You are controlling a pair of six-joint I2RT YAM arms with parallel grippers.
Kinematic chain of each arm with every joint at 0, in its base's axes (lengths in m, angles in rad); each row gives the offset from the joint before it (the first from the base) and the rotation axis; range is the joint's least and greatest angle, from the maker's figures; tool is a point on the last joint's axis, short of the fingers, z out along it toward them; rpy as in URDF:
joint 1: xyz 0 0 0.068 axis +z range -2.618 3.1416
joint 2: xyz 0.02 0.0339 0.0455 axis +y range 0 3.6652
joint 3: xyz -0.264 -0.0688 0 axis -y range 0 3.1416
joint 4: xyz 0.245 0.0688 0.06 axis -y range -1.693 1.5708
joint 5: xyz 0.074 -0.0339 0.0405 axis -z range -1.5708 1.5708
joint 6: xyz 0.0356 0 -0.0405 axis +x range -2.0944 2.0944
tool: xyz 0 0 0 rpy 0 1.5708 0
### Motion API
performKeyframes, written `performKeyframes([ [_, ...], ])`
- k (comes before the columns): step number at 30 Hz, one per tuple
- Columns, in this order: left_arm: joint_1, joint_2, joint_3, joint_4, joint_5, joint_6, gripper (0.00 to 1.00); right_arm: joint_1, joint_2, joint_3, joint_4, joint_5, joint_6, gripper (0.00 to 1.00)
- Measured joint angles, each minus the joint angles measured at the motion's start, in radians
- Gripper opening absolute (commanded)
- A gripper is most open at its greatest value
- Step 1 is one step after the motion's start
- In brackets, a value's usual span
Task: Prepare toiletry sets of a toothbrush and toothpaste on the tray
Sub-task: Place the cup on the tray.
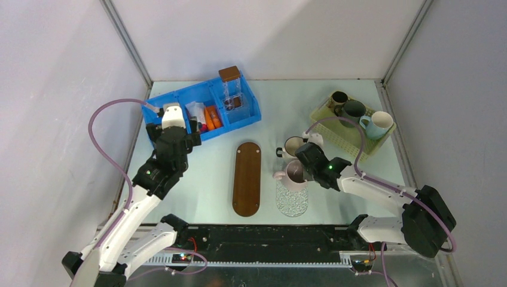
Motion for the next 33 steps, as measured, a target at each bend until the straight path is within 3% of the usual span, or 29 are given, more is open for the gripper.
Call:
performKeyframes([
  [4,0.0,0.0,0.0,0.0,0.0,0.0,1.0,0.003,0.001,0.0,-0.002,0.008,0.014,0.2],
  [10,0.0,0.0,0.0,0.0,0.0,0.0,1.0,0.008,0.002,0.0,0.02,0.012,0.045,0.28],
  [33,0.003,0.0,0.0,0.0,0.0,0.0,1.0,0.008,-0.047,0.025,-0.012,-0.011,0.089,0.31],
])
